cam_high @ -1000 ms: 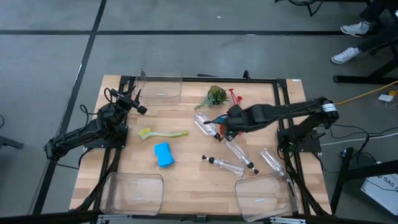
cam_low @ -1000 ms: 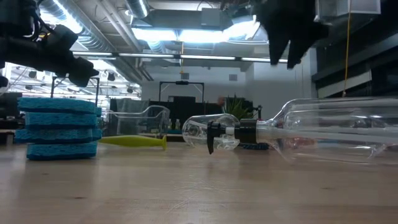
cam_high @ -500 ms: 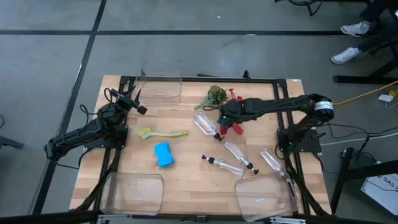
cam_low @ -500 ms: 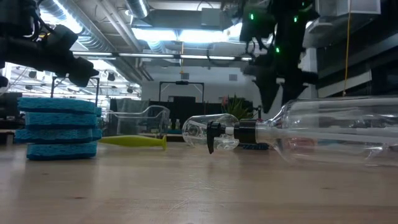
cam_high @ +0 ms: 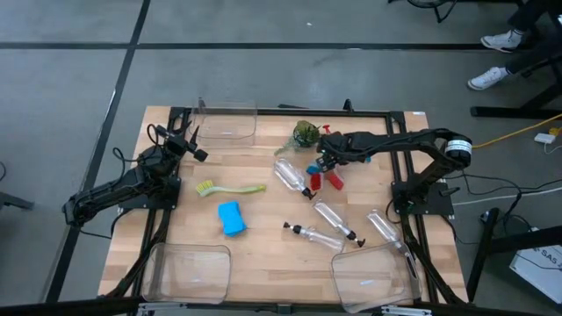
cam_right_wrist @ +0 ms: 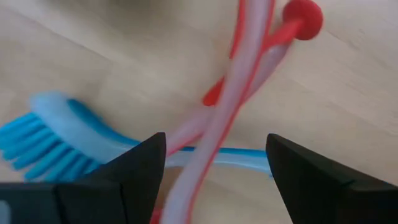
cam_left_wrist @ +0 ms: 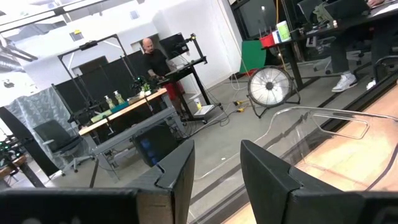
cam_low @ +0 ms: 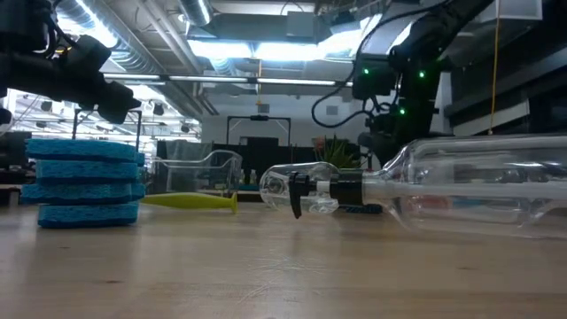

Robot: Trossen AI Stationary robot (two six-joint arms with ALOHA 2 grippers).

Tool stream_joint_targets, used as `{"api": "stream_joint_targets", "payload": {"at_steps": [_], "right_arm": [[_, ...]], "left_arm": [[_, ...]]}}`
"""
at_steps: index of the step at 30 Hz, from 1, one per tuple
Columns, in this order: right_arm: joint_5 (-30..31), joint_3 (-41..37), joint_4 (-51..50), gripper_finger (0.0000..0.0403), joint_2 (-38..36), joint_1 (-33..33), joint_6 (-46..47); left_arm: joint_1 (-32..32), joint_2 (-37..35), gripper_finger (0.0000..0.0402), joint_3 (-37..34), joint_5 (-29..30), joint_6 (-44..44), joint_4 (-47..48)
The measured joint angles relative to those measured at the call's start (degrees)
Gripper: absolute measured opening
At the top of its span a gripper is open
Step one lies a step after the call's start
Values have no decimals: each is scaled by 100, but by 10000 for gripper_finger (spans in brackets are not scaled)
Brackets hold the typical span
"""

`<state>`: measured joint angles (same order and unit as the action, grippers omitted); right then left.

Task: Pick & Place Kitchen Sink Supplies
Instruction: Put the red dish brush into the bottom right transparent bin

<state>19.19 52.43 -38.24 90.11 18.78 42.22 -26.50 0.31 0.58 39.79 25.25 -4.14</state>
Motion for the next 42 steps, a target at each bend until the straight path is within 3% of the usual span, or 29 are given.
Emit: {"api": "stream_joint_targets", "payload": {"at_steps": [9,19,24,30,42], "right_arm": [[-130,-271,805,263,0,399,-531],[-318,-477,980,107,-7,569,-662],[-321,-475,992,56,-14,569,-672],[-315,-488,933,55,-356,569,-813],[-274,-486,536,52,-1879,569,-290]], "left_arm": [[-1,0,125,0,0,0,2],[-1,-1,125,-1,0,-1,2],[-1,-2,125,-2,0,-1,2],[0,-2,125,-1,0,-1,2],[-1,-2,125,-1,1,0,2]]}}
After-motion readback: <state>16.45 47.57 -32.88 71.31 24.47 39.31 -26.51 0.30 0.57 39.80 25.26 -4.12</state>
